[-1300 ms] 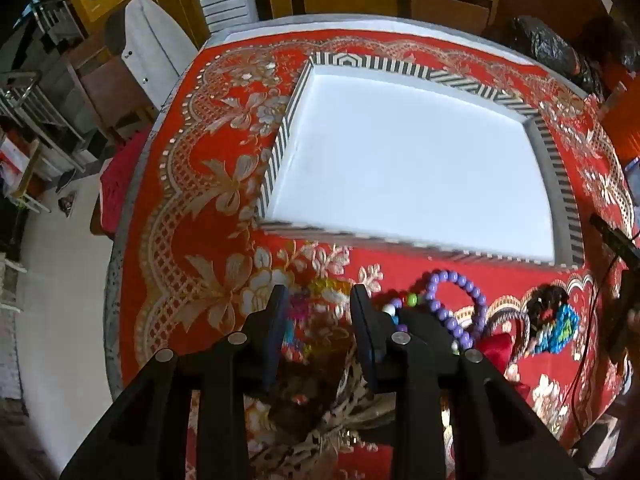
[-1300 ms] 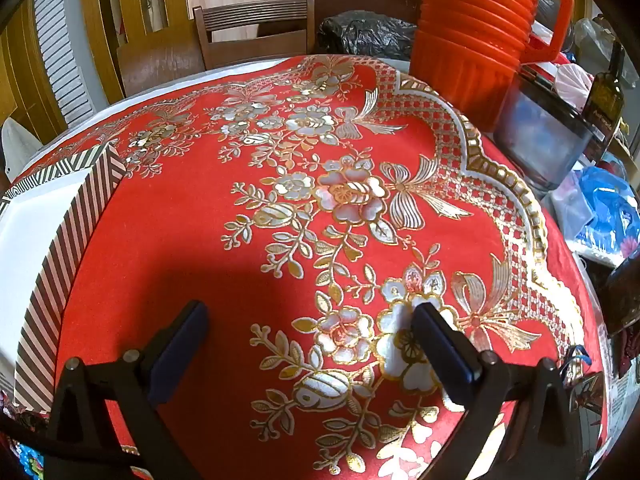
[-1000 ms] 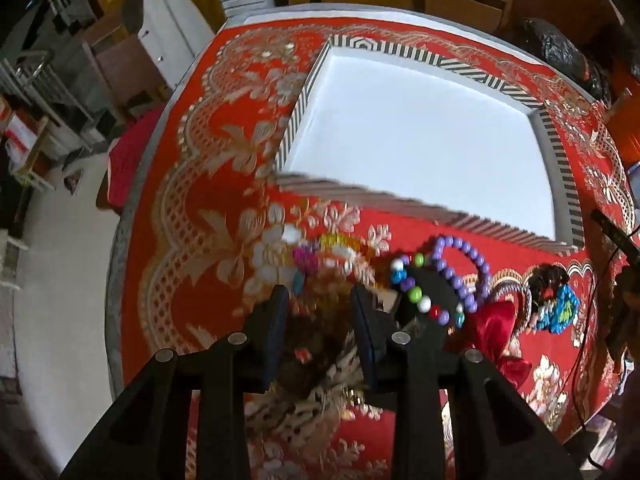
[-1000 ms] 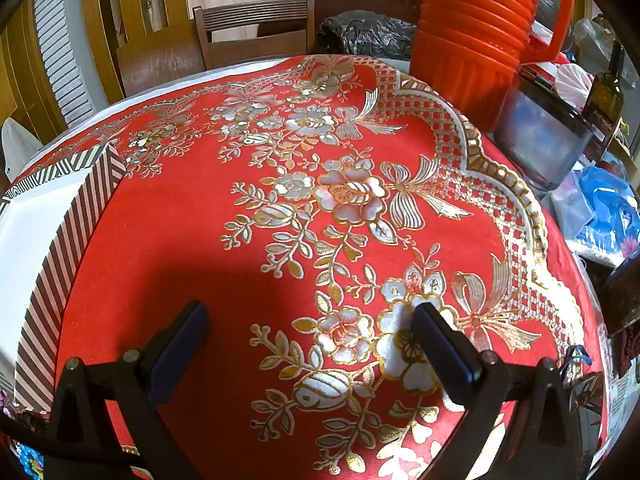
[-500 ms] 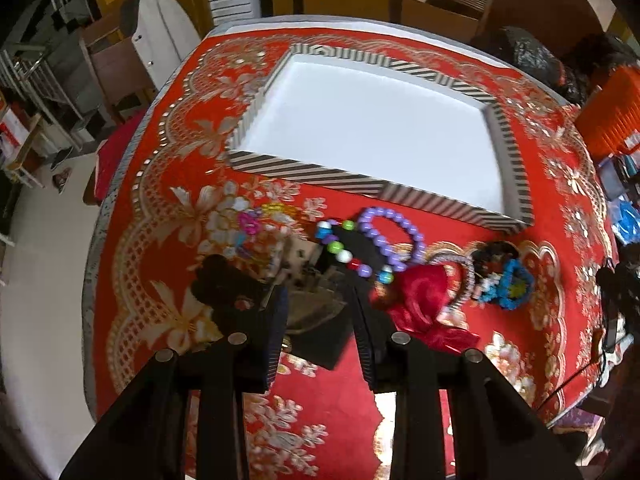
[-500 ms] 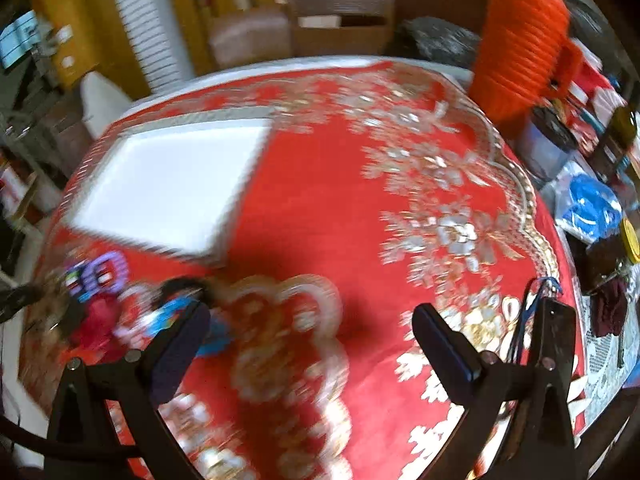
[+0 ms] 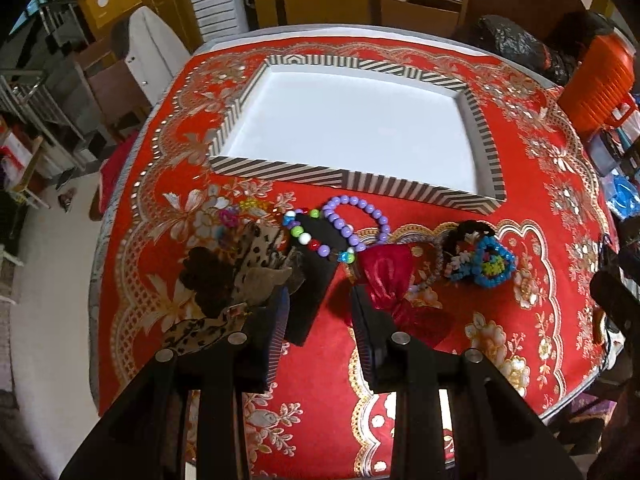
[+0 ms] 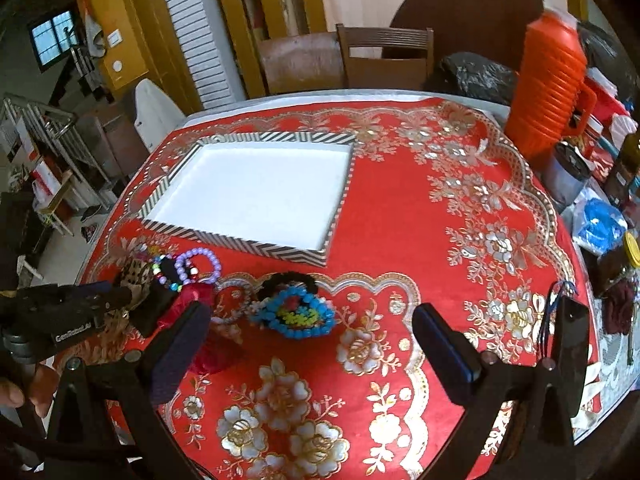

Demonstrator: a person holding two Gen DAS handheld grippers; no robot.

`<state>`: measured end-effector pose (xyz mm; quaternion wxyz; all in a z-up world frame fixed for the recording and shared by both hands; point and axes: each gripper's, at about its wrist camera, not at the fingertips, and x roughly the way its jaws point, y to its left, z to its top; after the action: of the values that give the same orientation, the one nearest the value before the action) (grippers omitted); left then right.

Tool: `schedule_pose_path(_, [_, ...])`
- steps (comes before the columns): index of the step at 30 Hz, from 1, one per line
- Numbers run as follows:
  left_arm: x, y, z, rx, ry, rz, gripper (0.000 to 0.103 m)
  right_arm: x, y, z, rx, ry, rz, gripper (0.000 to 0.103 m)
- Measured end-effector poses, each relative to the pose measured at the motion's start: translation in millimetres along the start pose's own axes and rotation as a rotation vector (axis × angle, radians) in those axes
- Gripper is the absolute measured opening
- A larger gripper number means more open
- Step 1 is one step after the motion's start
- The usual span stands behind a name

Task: Organize jewelry
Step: 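Grasp the brown scrunchie with leopard-print bow with the left gripper, then lift the leopard-print scrunchie off the jewelry pile with the left gripper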

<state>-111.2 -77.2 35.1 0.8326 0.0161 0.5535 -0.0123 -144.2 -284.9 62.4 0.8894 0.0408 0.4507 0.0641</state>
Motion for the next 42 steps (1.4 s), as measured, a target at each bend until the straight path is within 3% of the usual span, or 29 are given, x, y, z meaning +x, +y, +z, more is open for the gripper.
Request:
schedule_pose_path(7, [-3, 3, -5, -0.003, -0.001, 0.037, 0.012, 4, 12, 0, -0.021, 0.014, 0.012, 0.103])
schedule_pose_path(21, [-3, 17, -3, -0.061, 0.014, 0.018, 0.012, 15, 19, 7, -0.031, 0.021, 0.020, 0.103])
schedule_pose_path(42, [-6, 10, 1, -0.060, -0.004, 0.043, 0.012, 17, 12, 13, -0.028, 0.012, 0.022, 0.103])
